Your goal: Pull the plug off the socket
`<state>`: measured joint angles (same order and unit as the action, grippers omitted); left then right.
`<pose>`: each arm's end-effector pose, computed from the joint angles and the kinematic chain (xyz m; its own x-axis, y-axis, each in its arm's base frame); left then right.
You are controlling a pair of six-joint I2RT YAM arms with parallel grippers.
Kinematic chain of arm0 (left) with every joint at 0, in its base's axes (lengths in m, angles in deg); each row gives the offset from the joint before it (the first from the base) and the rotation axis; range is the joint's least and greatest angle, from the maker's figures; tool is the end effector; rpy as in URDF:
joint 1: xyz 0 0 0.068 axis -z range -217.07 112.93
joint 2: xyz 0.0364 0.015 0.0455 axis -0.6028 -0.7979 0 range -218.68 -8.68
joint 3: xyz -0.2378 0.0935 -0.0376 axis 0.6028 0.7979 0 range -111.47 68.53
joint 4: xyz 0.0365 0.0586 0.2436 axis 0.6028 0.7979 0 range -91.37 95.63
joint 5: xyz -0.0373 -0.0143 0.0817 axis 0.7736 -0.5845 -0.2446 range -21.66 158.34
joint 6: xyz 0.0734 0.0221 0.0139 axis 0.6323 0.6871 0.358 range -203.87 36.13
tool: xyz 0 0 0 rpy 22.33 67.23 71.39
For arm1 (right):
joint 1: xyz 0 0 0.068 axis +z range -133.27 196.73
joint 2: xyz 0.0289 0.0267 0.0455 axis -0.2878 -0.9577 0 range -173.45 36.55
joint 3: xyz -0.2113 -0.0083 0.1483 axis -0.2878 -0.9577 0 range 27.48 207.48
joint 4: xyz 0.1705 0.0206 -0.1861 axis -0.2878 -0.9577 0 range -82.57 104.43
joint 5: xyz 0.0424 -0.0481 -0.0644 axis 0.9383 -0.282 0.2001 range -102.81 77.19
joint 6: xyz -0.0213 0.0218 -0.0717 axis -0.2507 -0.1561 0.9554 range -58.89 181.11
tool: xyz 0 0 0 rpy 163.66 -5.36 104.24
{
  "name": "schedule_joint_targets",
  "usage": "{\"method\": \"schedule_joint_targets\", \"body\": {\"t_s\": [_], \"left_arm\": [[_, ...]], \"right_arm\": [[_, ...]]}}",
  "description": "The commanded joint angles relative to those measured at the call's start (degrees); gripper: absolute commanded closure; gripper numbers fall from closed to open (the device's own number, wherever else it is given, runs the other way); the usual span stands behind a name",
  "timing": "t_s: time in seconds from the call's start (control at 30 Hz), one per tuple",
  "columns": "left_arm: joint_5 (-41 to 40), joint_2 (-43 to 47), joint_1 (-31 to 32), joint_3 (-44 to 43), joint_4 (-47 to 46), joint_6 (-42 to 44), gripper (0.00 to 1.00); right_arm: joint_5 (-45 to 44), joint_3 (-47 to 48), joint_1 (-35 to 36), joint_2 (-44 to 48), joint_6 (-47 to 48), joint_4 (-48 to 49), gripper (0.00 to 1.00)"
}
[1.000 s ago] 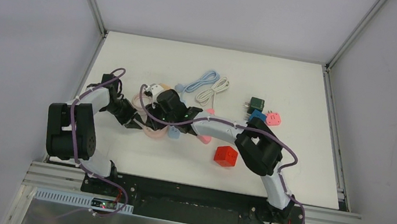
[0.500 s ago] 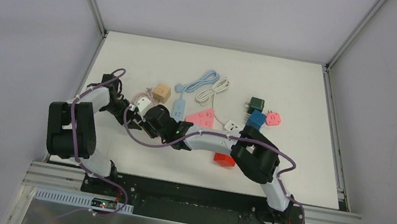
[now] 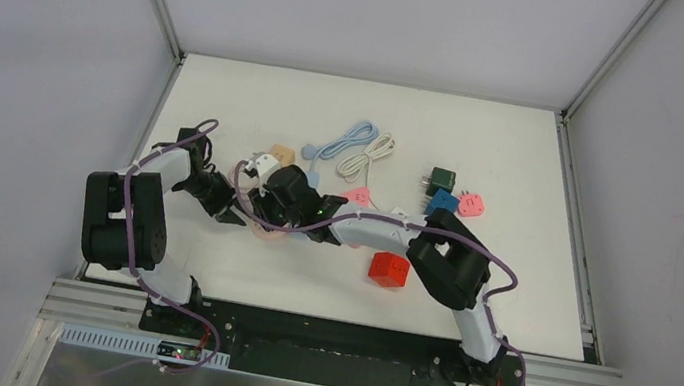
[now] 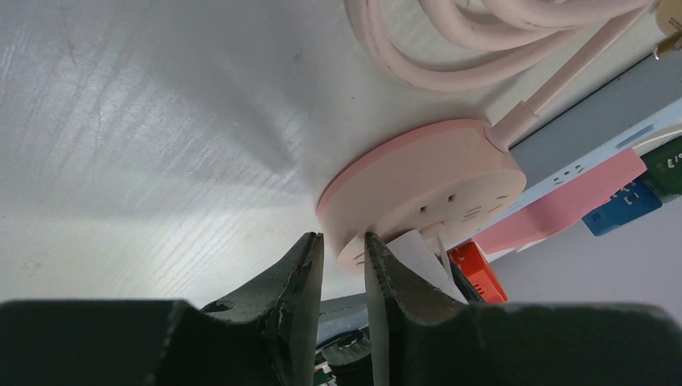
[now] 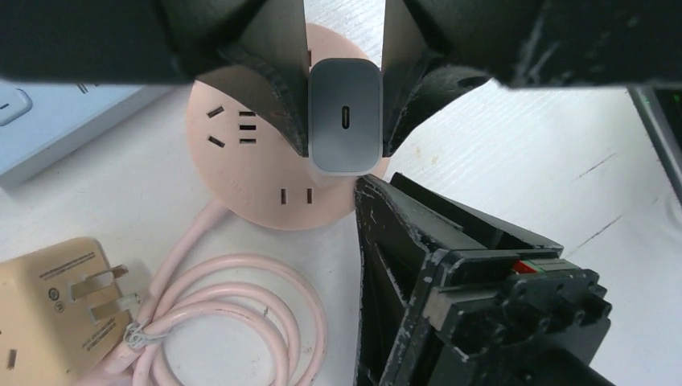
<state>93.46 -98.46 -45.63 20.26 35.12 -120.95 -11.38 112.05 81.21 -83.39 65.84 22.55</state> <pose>0.2648 0.0113 0.1194 -0.7431 -0.6639 0.0845 -0.6210 0.6370 -0.4567 0.2124 0.4489 0.1770 -0.1212 -0.4456 -0.8870 -0.9249 0.3752 -0.0621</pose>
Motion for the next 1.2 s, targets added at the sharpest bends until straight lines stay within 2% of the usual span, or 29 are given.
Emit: {"method": "schedule_joint_targets", "body": {"t_s": [0.0,0.17,0.33,0.47,0.6,0.7,0.8,1.0,1.17], "left_arm": [[-6.3,-2.1,0.6,0.8,1.5,1.4,0.73],[-2.1,-1.9,0.8,0.9,-2.0,0.5,0.64],[-0.8,-3.0,1.5,-0.5,-2.7,0.0,0.6],[-1.1,-3.5,2.0,-1.1,-2.8,-0.3,0.55],[-2.5,-4.4,2.5,-1.8,-1.8,-0.2,0.54],[-2.9,-5.5,3.0,-2.3,-1.2,0.0,0.53],[-3.6,-6.2,3.5,-2.4,-0.5,0.3,0.54],[-4.5,-6.3,4.2,-2.6,0.0,0.5,0.56],[-5.2,-6.5,4.6,-3.1,0.7,0.6,0.56]], "right_arm": [[-6.4,3.5,3.9,4.5,4.7,2.7,1.0],[-14.4,0.0,7.4,3.8,14.3,7.4,1.0],[-14.7,0.2,7.6,4.1,13.5,7.4,1.0],[-7.9,0.6,4.2,6.4,5.1,6.7,1.0],[3.9,2.0,-0.1,8.5,-5.8,6.5,1.0],[6.8,2.7,-0.7,8.2,-8.7,7.0,1.0],[3.1,3.4,0.6,7.1,-4.4,4.9,1.0],[-11.1,3.6,5.0,4.6,7.8,3.1,1.0],[-15.0,2.2,5.9,5.7,11.0,5.4,1.0]]}}
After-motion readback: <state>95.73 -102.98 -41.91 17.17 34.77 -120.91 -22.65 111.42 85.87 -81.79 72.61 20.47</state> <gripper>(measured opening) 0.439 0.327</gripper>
